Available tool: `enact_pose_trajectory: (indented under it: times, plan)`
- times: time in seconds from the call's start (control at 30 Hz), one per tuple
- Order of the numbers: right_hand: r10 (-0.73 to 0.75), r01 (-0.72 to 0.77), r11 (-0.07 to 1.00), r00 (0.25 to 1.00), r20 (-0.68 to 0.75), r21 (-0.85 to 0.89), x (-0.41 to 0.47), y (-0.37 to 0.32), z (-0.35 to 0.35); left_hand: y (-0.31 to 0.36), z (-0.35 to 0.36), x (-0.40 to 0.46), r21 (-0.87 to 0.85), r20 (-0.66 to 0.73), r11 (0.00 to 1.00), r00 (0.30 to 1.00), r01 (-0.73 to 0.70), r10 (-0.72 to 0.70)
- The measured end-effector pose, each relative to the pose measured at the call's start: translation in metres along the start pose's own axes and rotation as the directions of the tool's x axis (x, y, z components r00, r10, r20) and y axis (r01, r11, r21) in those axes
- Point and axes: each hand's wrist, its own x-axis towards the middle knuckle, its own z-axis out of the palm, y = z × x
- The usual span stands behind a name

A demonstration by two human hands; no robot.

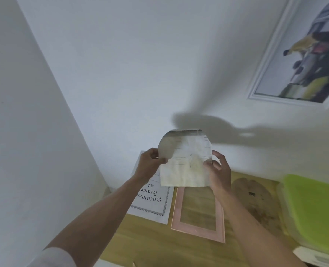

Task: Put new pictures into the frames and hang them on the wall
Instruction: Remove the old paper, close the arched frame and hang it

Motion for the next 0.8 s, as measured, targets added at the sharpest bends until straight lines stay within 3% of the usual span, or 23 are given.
enact_pose_trajectory:
  times: [0.17,0.33,0.53,0.67,0.8]
  plan:
    - [0.07,-0.076,0.996,0.99,-0.125,-0.05,-0.01,0.028,-0.032,-0.022,0.031,-0.011,0.087,0.026,0.996,0.999,0.027,-0.029]
    - [0.095,-0.146,0.926,0.983,-0.158,-0.349,-0.019,0.067,-0.062,-0.05,0.063,-0.02,0.338,0.084,0.941,0.996,0.008,-0.039]
    - [0.146,-0.19,0.837,0.981,-0.127,-0.514,-0.03,0.105,-0.089,-0.081,0.094,-0.033,0.553,0.109,0.833,0.99,0.019,-0.094]
    - [0.206,-0.167,0.682,0.978,-0.031,-0.712,-0.036,0.126,-0.1,-0.096,0.099,-0.037,0.641,0.107,0.767,0.985,0.038,-0.138]
    - [0.24,-0.139,0.579,0.971,0.005,-0.803,-0.037,0.128,-0.102,-0.106,0.103,-0.038,0.725,0.15,0.689,0.978,-0.007,-0.148]
